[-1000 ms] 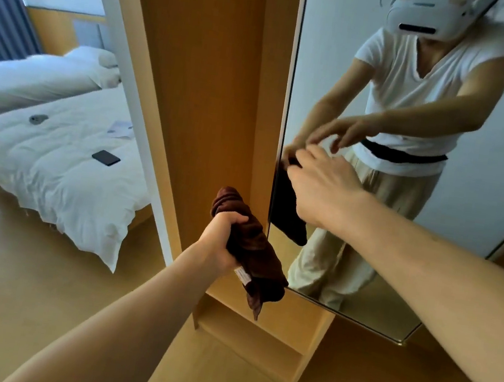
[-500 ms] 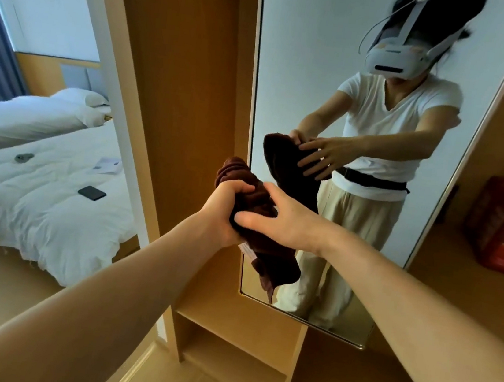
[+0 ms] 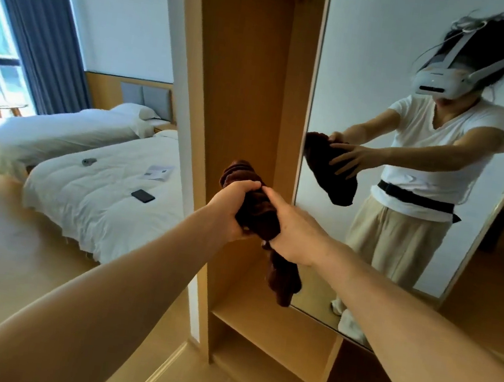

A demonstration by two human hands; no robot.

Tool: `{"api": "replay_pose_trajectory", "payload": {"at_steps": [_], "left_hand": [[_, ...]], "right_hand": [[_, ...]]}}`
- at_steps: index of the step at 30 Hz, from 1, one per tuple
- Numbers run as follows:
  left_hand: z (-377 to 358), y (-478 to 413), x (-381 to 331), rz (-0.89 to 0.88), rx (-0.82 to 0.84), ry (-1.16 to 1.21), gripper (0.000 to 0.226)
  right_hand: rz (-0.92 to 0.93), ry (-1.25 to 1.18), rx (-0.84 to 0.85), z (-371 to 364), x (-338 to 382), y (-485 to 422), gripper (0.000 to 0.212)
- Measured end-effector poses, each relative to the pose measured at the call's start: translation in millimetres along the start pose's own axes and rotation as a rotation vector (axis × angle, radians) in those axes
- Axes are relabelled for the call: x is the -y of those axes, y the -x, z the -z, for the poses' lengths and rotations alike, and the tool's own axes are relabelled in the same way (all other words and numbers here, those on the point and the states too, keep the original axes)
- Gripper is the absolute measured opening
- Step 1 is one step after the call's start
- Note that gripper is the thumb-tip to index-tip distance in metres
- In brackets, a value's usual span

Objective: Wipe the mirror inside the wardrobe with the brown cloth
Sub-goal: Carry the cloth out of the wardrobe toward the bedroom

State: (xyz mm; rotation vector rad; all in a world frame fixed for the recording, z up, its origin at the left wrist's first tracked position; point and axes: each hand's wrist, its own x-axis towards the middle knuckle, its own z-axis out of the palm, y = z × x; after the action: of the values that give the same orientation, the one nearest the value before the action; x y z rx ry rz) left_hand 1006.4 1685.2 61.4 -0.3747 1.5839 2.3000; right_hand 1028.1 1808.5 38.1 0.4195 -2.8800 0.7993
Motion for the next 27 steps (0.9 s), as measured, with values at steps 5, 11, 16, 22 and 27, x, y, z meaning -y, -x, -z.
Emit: {"api": "replay_pose_trajectory", "payload": {"at_steps": [5, 11, 16, 22, 27], "left_hand": [[58, 28, -4, -0.001, -0.049, -0.046, 0.036], [128, 84, -9, -0.061, -0.140, 0.019, 0.038], [179, 138, -18, -0.133, -0.124, 0.070, 0.022], [231, 186, -31, -0.186, -0.233, 0.109, 0.016], [260, 205, -42, -0.228, -0.307, 0.165, 0.012]], "right_hand": [[0.050, 0.084, 0.010, -18, 53, 13, 0.066], [0.206, 0.174, 0.031, -43, 132, 40, 0.051], [0.314, 0.188, 0.044, -60, 191, 53, 0.047], [0.428, 0.219, 0.054, -84, 252, 55, 0.047], [0.526, 0.249, 0.056, -97, 287, 40, 0.050]]}}
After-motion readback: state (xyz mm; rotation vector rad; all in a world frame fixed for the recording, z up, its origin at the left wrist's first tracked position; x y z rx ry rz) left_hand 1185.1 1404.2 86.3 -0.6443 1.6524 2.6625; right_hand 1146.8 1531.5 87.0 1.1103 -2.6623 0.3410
